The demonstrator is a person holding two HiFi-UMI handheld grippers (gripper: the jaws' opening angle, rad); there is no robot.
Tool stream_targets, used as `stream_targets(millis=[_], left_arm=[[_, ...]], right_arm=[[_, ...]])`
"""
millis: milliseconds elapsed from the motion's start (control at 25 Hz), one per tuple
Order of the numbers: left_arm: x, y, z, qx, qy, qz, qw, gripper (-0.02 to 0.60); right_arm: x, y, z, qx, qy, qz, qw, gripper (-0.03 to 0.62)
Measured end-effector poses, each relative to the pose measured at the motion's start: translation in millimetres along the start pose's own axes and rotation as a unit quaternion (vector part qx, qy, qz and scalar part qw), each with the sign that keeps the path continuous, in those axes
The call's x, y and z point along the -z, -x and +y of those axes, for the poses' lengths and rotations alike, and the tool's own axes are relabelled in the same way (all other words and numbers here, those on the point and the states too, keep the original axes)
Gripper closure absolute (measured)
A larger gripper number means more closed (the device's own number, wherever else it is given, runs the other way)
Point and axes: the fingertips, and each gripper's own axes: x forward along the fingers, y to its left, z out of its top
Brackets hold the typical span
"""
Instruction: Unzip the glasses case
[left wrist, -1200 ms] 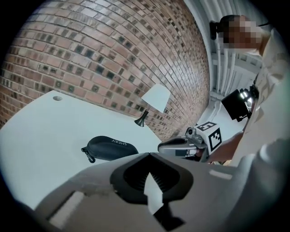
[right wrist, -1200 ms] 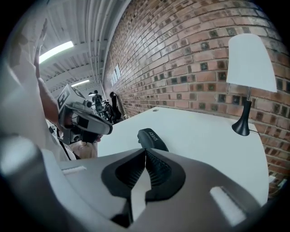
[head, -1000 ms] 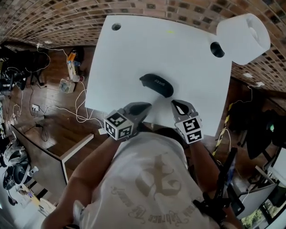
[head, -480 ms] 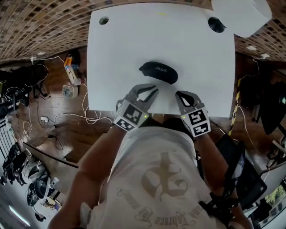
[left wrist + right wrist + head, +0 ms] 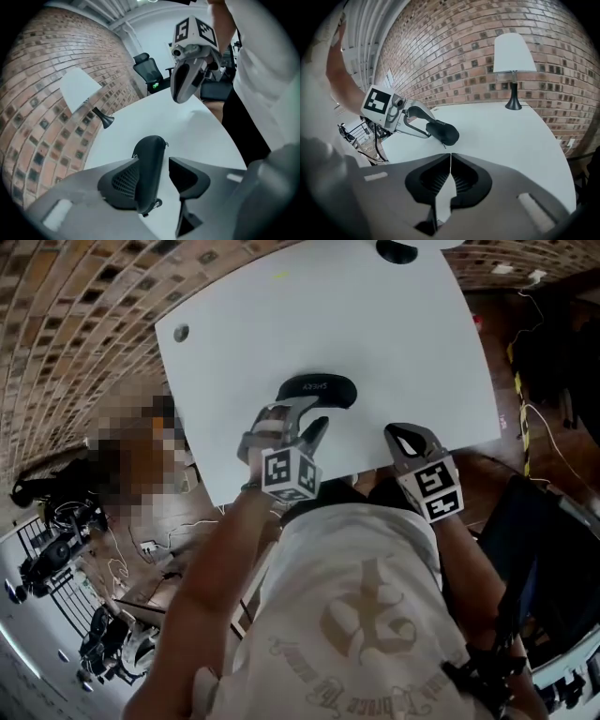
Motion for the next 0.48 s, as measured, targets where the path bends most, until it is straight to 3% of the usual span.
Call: stream_targets(millis=[280,480], left_arm=[[8,-17,-3,0.031,-0.081,0.030,0.9958,0.311],[7,-29,12,0.024,-0.087,0.054,0.9944,0.283]], right_arm=[[5,7,-8,0.023,-0.035,-0.016,0.999,0.585],[3,7,-17,0.026,-0.043,-0.023,0.998,0.585]])
